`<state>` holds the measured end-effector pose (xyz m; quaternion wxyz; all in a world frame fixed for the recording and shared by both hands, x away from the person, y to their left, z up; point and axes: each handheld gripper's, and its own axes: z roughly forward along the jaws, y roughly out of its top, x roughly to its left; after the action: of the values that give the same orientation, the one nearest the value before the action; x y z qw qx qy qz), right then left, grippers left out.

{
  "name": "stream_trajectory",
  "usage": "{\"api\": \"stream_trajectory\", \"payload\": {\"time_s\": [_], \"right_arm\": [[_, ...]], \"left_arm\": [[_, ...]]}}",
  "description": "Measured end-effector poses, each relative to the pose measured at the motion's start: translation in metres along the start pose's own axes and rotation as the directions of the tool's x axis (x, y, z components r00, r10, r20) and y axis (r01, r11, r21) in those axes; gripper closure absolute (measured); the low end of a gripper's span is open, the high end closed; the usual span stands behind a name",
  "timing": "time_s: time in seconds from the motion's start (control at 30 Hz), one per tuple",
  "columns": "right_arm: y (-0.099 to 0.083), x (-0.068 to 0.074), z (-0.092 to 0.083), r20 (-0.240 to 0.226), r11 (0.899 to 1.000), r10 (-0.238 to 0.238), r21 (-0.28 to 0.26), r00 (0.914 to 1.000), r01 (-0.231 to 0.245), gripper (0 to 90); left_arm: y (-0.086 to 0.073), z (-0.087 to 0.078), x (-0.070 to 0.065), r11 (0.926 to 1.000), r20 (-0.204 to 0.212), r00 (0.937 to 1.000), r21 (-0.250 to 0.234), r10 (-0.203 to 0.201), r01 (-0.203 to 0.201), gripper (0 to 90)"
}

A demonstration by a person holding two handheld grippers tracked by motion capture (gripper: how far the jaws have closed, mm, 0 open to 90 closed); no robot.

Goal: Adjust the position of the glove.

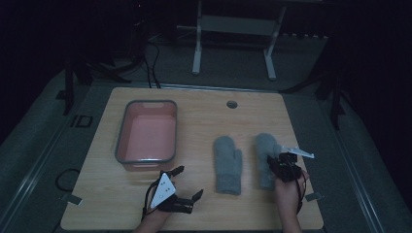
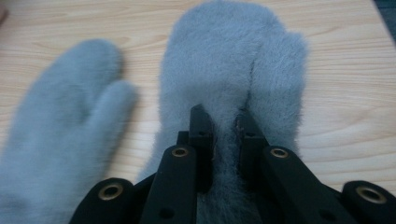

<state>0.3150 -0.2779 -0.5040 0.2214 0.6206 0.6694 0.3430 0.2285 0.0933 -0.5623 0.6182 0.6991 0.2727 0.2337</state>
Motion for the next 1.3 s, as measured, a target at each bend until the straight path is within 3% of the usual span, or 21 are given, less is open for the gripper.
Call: {"api": "stream_trajectory", "payload": {"time_s": [0.1, 0.27, 0.57, 0.8, 0.97, 1.13, 1.3], "right_arm": [[0.003, 0.014, -0.002, 0.003, 1.000, 0.001, 0.004, 1.0000, -0.001, 81.3], [0.008, 0.035, -0.002, -0.030, 1.000, 0.030, 0.003, 0.9991, -0.030, 81.3], [0.018, 0.088, 0.005, -0.059, 1.000, -0.020, 0.022, 0.9980, 0.022, 81.4], [0.016, 0.113, 0.012, -0.077, 0.999, -0.017, 0.043, 0.9969, 0.020, 81.4], [0.005, 0.123, 0.021, -0.095, 0.996, -0.024, 0.084, 0.9952, 0.032, 81.3], [0.000, 0.122, 0.029, -0.095, 0.996, 0.004, 0.094, 0.9955, 0.004, 80.9], [-0.003, 0.123, 0.035, -0.091, 0.995, -0.002, 0.096, 0.9958, 0.011, 79.9]], "left_arm": [[0.001, 0.000, -0.001, 1.0000, -0.002, 1.0000, -0.001, -0.002, 0.002, 1.1], [0.001, -0.001, -0.001, 0.9999, 0.004, 0.9999, 0.001, -0.011, 0.011, 1.1], [0.004, -0.009, -0.003, 0.9996, 0.014, 0.9995, 0.003, -0.027, 0.027, 1.1], [0.006, -0.011, -0.006, 0.9998, 0.050, 0.9986, -0.006, -0.017, 0.017, 1.1], [0.009, -0.011, -0.005, 0.9995, 0.061, 0.9979, -0.020, -0.022, 0.023, 1.1], [0.008, -0.010, -0.005, 0.9996, 0.065, 0.9975, -0.010, -0.027, 0.028, 1.1], [0.007, -0.009, -0.006, 0.9997, 0.070, 0.9973, 0.001, -0.023, 0.023, 1.1]]}}
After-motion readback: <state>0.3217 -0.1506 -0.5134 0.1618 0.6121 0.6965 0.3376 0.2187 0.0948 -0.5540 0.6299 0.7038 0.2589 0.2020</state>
